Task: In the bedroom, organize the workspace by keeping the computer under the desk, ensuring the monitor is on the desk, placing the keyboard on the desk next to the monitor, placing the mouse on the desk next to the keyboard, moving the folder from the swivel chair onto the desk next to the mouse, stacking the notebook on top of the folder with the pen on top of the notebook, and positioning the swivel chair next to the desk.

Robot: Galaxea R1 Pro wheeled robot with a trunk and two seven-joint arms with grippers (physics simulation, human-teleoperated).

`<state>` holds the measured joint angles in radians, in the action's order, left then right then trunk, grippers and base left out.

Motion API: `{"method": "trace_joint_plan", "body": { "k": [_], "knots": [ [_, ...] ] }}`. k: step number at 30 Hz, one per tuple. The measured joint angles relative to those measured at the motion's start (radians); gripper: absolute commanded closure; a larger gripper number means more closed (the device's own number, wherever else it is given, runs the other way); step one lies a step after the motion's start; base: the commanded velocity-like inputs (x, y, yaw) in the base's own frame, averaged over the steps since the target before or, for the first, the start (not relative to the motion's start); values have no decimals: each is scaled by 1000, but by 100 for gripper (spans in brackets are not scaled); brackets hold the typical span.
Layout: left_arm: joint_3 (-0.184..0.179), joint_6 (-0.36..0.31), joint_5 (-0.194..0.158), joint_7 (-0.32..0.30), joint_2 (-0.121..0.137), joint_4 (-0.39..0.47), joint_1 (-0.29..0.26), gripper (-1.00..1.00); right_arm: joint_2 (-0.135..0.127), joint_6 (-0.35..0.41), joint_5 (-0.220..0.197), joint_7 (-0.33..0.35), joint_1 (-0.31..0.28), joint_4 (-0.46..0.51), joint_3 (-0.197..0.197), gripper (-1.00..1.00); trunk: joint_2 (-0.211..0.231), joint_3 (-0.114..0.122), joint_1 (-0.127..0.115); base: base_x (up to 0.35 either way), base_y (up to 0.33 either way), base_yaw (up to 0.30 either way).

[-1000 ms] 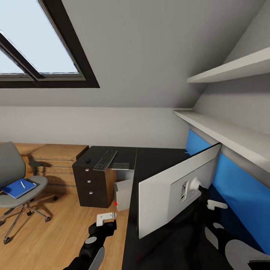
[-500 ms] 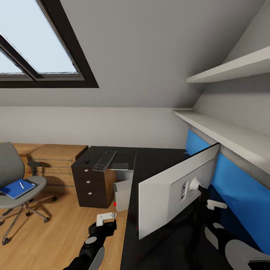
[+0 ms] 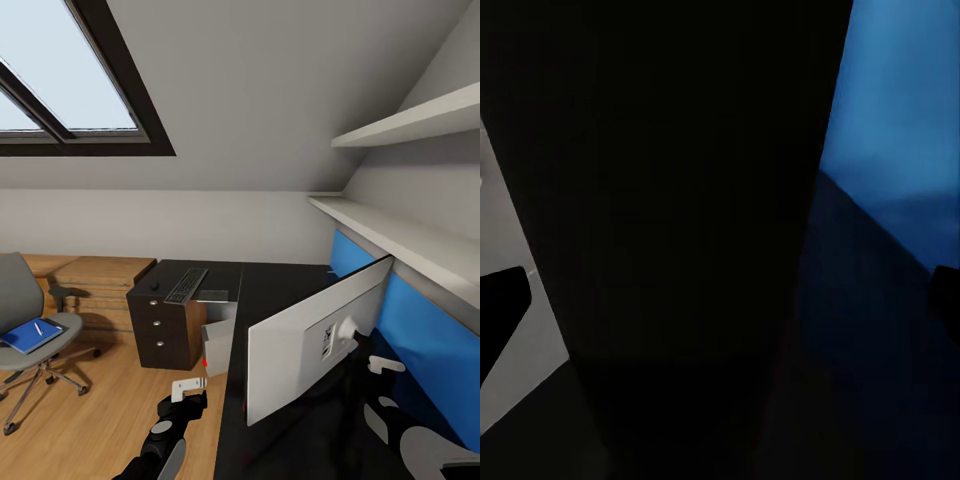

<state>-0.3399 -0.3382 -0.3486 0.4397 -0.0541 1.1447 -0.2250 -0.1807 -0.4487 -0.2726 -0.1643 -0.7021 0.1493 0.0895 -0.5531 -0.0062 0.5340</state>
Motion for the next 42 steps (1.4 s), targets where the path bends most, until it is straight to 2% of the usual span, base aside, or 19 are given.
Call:
{"method": "trace_joint_plan", "body": {
  "k": [7, 19, 23, 25, 26, 42],
  "knots": [
    [0, 0, 0, 0, 0, 0, 0, -100, 0, 0, 0, 0, 0, 0, 0, -100, 0, 0, 0, -43, 0, 0],
    [0, -1, -1, 0, 0, 0, 0, -100, 1, 0, 1, 0, 0, 1, 0, -100, 0, 0, 1, -312, 23, 0],
    [0, -2, -2, 0, 0, 0, 0, -100, 2, 0, 10, 0, 0, 2, 0, -100, 0, 0, 1, -311, 143, 0],
    [1, -2, -1, 0, 0, 0, 0, -100, 3, 0, 43, -1, 0, 4, -1, -100, 0, 0, 1, -297, 187, 0],
    [1, -2, -1, 0, 0, 0, 0, -100, 3, 0, 46, -2, 0, 5, -1, -100, 0, 0, 1, -296, 190, 0],
    [9, -2, 0, 0, 1, -1, 0, -100, 12, 7, 58, -7, 0, 38, -1, -100, 0, 0, 0, -289, 203, 0]
  ]
}}
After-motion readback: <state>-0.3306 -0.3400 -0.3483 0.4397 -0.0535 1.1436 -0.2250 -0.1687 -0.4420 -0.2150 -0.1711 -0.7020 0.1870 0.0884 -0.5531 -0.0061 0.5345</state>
